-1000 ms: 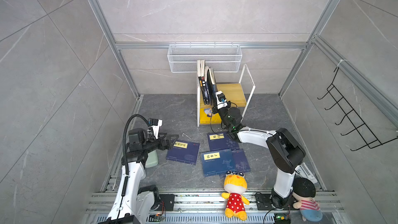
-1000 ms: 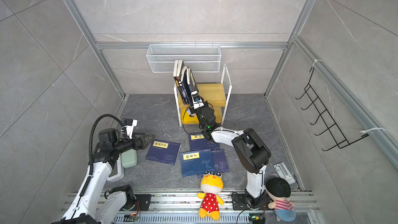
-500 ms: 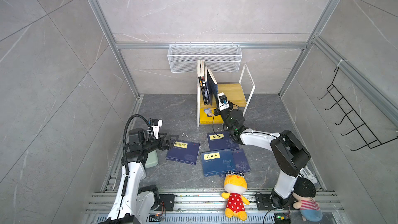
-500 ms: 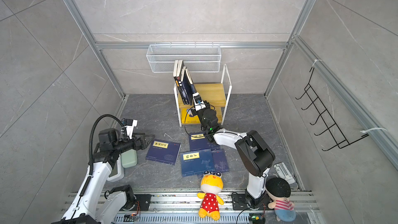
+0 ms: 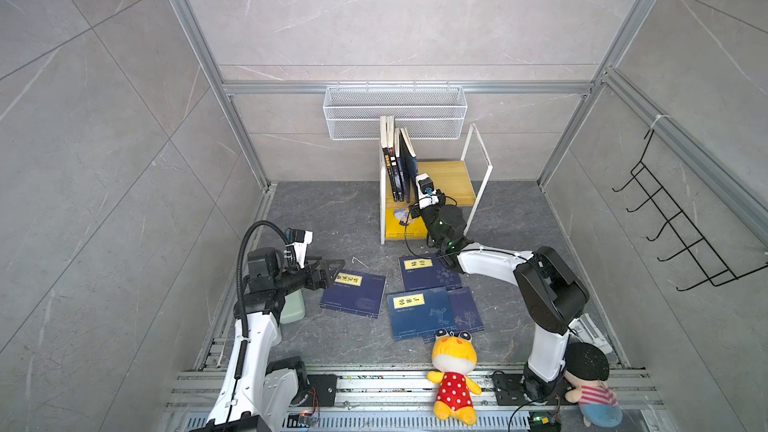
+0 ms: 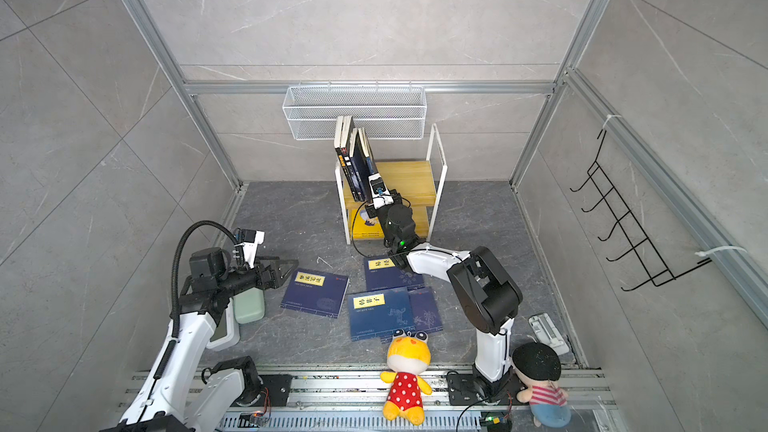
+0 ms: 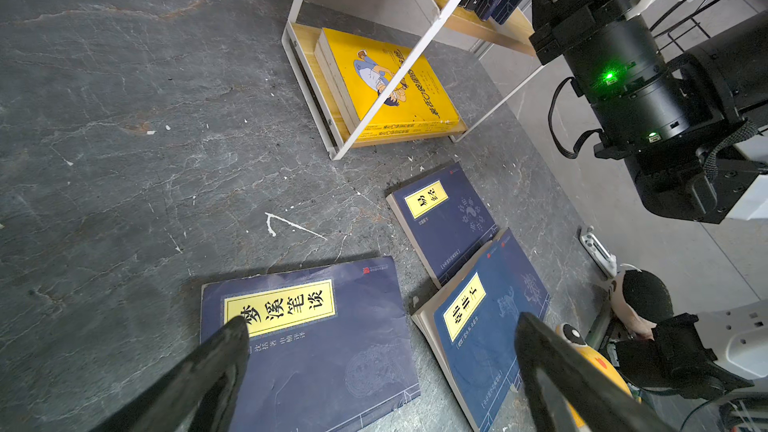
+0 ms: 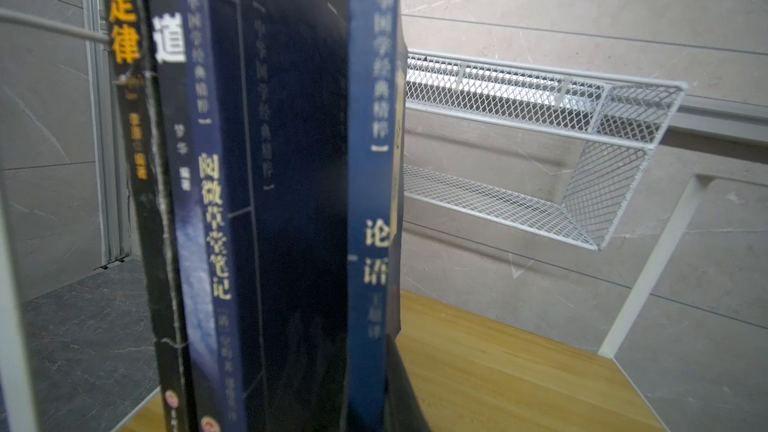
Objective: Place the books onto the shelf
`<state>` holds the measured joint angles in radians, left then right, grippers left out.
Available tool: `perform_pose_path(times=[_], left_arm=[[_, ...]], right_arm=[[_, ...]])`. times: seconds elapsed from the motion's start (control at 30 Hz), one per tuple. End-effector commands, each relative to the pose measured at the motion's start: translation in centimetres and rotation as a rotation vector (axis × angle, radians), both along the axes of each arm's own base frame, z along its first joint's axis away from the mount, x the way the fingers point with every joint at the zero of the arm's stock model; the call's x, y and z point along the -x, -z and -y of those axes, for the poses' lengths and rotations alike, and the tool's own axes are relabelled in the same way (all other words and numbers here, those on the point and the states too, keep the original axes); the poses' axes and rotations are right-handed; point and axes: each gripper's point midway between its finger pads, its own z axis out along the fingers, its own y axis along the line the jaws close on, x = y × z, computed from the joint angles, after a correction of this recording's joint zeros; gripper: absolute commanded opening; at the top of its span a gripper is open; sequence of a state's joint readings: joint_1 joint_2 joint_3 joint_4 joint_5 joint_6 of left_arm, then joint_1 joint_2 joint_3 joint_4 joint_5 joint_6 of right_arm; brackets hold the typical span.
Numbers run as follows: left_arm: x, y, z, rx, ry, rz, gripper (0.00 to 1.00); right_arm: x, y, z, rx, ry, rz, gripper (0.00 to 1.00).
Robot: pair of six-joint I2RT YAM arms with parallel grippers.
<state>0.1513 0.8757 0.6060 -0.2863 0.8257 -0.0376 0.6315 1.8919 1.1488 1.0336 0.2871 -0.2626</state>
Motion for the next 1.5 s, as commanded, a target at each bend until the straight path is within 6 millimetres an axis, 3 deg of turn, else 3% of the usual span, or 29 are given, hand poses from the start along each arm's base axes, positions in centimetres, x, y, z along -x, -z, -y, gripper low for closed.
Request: perform_pose_path(times=[0.0,0.33,0.67,0.8,1.17,1.47], left_arm=[[0.0,-1.8,0.4,0.011,0.029,0.052,1.00],[0.1,-1.9,0.4,0.020,0.030,0.057,1.00],[0.1,-1.9,0.2,0.019,0.021,0.048,1.00],[0.1,-1.9,0.3,0.015,0.024,0.060,1.00],[0.1,-2.1,0.2,0.005,0.021,0.046,1.00],[0.0,-2.4,0.1,-0.007,0.016,0.048,1.00]], right_arm=[[0.6,-0.9,-0.5,-0.014,-0.039,0.013,0.18],[2.9,0.3,0.2,0.047,-0.069,-0.025,0.43],[6.9,1.4,3.5,0.080,-0.051,-0.075,0.45],[7.2,1.6,4.3,0.113,-0.047,-0.126,0.40],[-0.8,1.6,6.8,0.052,0.086,-0.400,0.14],[-6.6,3.4,6.7,-0.020,0.067,-0.513,0.13]])
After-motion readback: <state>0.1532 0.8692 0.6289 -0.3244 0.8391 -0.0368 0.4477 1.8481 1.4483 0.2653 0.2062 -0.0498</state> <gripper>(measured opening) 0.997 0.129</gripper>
